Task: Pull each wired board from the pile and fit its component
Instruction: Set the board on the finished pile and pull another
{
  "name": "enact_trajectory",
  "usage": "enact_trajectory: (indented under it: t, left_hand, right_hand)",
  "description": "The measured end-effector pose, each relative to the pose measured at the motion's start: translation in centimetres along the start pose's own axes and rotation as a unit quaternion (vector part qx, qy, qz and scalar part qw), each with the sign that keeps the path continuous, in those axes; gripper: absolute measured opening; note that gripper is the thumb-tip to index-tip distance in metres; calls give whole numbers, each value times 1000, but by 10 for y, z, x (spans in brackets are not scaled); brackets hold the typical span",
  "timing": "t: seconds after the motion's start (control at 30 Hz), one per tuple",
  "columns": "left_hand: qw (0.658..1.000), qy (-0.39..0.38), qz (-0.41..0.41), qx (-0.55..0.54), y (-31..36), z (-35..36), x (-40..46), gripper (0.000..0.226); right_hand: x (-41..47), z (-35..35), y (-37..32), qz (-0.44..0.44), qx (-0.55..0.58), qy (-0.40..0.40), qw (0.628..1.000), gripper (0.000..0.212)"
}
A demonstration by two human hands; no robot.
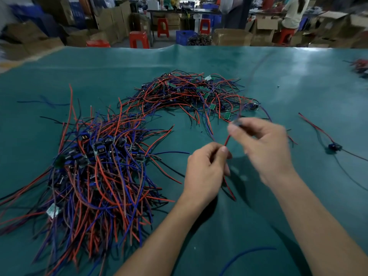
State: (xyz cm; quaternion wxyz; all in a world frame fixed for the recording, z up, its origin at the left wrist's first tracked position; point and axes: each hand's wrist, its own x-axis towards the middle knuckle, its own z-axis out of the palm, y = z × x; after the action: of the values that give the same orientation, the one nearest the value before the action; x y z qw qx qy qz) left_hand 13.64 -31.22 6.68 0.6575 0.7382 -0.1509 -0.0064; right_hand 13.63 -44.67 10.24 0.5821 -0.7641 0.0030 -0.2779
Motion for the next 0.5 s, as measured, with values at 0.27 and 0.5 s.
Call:
enact_trajectory:
  t: [0.27,0.5]
  left_hand:
    - [998,-23,26,60,4,1,-4,21]
    - [998,-6,11,59,4,0,-6,23]
  right_hand:
    - [31,14,-94,-95,104,55,988,5]
    - [58,113,-128,12,-110,-326,939,64]
